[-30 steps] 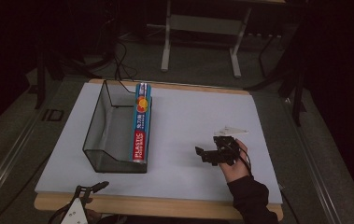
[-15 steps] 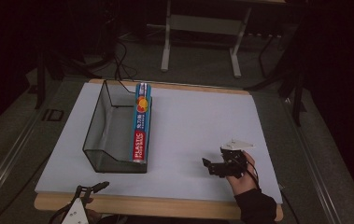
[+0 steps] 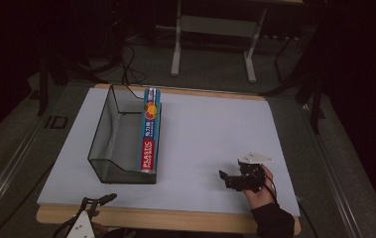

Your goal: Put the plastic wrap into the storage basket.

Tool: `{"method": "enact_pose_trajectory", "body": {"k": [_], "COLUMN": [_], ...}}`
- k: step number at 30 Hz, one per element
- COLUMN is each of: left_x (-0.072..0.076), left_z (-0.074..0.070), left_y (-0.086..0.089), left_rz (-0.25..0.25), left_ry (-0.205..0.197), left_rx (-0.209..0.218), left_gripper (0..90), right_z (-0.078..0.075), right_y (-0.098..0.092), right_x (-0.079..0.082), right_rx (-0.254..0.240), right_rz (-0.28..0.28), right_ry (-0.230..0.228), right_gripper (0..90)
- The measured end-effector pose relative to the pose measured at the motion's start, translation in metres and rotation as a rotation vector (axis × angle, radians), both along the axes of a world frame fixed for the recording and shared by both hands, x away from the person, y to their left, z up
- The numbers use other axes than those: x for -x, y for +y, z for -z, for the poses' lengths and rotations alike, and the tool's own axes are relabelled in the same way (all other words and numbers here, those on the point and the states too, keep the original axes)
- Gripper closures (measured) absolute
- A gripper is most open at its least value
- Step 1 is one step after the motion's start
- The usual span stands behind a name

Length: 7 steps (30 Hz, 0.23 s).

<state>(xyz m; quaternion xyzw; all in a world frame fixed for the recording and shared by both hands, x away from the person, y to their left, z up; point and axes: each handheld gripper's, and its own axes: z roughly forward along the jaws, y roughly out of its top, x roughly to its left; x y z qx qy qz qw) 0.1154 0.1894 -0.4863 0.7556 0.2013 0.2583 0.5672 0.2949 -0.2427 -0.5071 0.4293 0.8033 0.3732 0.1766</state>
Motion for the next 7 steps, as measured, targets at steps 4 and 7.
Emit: {"method": "enact_pose_trajectory", "body": {"k": [4, 7], "left_x": [-0.0002, -0.0002], "left_z": [0.0001, 0.0001], "left_y": [0.0001, 0.0001], "left_rz": [-0.001, -0.001], "left_ry": [0.000, 0.000], "left_rx": [0.000, -0.001], "left_gripper": [0.2, 0.2], "right_z": [0.0010, 0.0014], "right_y": [-0.0011, -0.0007], "right_x": [-0.0011, -0.0010], "right_rx": [0.001, 0.008], "right_rz": [0.001, -0.001], "right_ry": [-0.004, -0.011], "right_gripper": [14.1, 14.1]}}
